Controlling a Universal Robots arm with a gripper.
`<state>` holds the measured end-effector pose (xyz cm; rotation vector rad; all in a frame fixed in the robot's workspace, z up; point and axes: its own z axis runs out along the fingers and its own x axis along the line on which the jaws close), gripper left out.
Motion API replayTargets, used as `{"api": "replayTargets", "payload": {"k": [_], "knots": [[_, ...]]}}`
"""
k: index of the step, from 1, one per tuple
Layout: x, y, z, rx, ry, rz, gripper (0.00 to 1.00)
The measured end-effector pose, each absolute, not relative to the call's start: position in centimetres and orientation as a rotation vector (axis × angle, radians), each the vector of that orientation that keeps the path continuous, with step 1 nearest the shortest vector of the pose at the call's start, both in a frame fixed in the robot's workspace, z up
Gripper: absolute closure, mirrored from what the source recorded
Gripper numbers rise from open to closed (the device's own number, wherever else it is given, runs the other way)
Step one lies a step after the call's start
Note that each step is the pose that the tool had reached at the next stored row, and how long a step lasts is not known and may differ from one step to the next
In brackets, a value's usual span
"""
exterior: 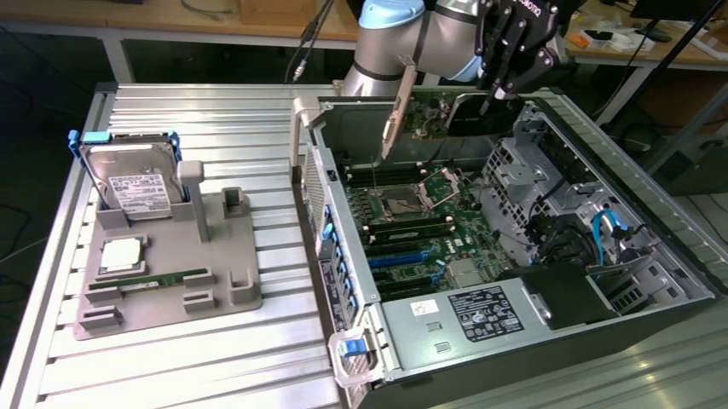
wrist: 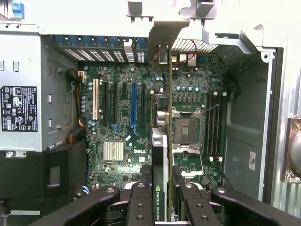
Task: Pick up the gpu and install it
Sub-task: 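Insert the gpu into the slot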
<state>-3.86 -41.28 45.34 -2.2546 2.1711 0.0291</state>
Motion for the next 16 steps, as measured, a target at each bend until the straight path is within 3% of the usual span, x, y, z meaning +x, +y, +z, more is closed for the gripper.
{"api": "replayTargets", "payload": {"k": [16], "knots": [[-3.9,-41.3,43.9,-2.244,2.161,0.051,0.73]]}}
